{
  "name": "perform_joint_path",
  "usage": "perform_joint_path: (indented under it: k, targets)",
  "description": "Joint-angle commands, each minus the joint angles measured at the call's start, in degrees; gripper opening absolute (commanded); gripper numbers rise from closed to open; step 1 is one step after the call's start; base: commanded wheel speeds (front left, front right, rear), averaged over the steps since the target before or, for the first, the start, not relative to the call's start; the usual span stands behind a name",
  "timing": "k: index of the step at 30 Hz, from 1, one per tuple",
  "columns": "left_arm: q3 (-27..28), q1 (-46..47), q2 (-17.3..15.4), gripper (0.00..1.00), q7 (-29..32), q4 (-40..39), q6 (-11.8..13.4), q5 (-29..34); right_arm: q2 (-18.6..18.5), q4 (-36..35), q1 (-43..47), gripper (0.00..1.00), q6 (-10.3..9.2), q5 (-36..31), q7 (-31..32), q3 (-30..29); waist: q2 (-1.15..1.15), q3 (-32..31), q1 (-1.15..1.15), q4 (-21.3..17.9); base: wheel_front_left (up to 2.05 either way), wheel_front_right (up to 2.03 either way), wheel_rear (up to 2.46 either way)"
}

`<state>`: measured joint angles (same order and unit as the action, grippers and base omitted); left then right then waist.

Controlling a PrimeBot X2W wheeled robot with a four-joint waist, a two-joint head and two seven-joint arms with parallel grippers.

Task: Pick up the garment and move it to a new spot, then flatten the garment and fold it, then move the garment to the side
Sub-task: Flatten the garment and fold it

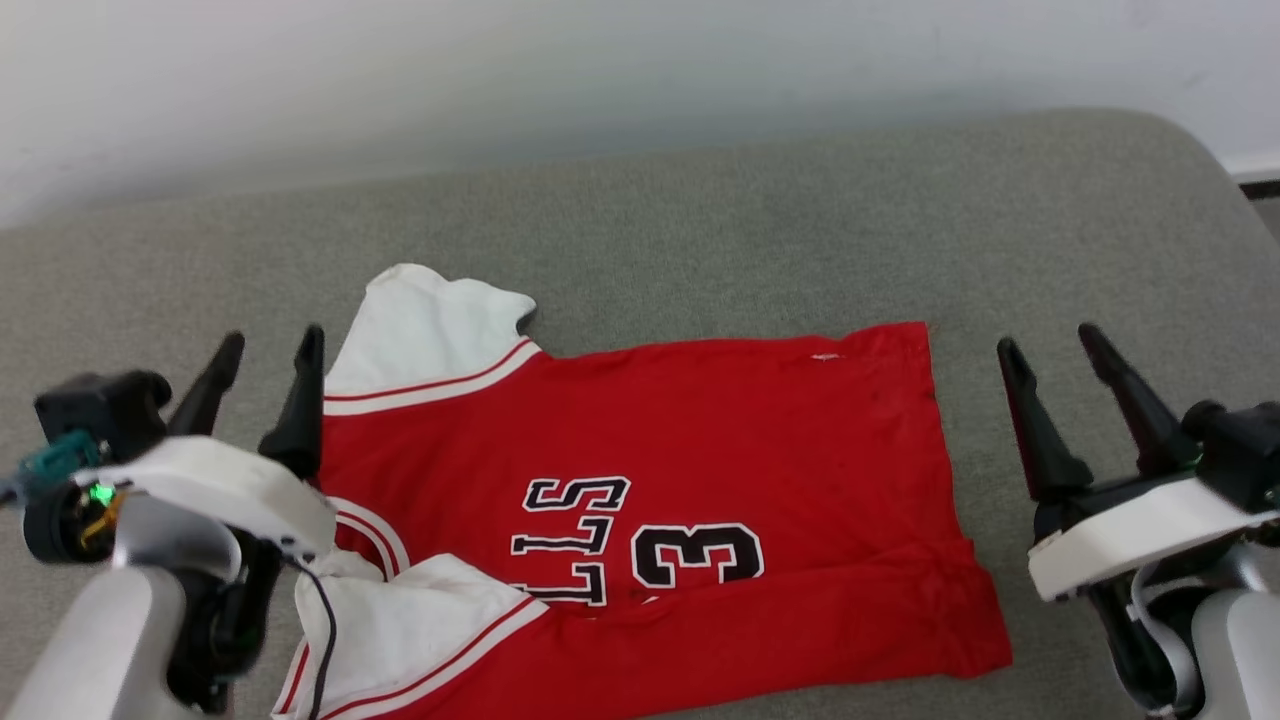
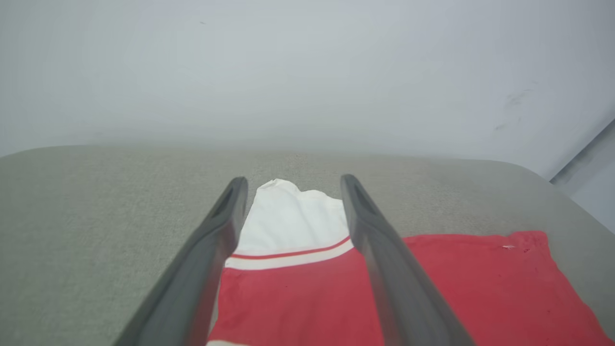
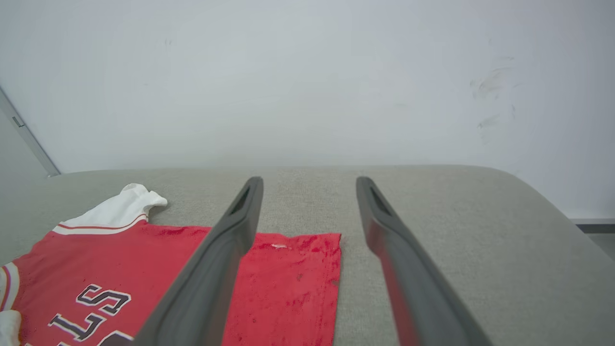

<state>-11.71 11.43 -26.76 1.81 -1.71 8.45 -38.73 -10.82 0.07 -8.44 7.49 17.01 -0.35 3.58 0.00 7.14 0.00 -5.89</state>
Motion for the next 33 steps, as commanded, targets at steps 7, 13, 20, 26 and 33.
perform_joint_path:
  k: [7,13,20,26,33]
  targets:
    - [0.12,17.80,-3.56,1.00,6.46,7.42,-5.73,-2.26,1.87,-5.10,-6.71,1.00,0.00,-2.02,-0.46,-0.44,0.00,13.78,0.00,-3.34,0.00,0.00,0.00]
    - [-1.85,29.84,-8.32,1.00,18.75,14.21,-10.57,-4.82,3.17,-5.37,-8.37,1.00,0.00,-1.67,-0.36,0.49,0.00,17.63,0.00,-5.98,0.00,0.00,0.00]
    - [-5.56,39.19,-13.90,1.00,36.65,21.24,-13.20,-7.17,4.59,-4.57,-8.74,1.00,0.00,-0.96,-1.17,1.64,0.00,20.74,0.00,-8.81,0.00,0.00,0.00]
    - [-7.32,41.64,-16.01,1.00,44.74,25.78,-13.28,-7.79,5.38,-3.51,-9.10,1.00,0.00,-0.34,-1.91,2.15,0.00,22.76,0.00,-10.21,0.00,0.00,0.00]
    - [-10.25,38.90,-14.89,1.00,53.87,31.06,-12.79,-10.28,6.04,-1.54,-9.50,1.00,-0.01,0.31,-2.72,2.42,0.00,24.23,0.00,-11.16,0.00,0.00,0.00]
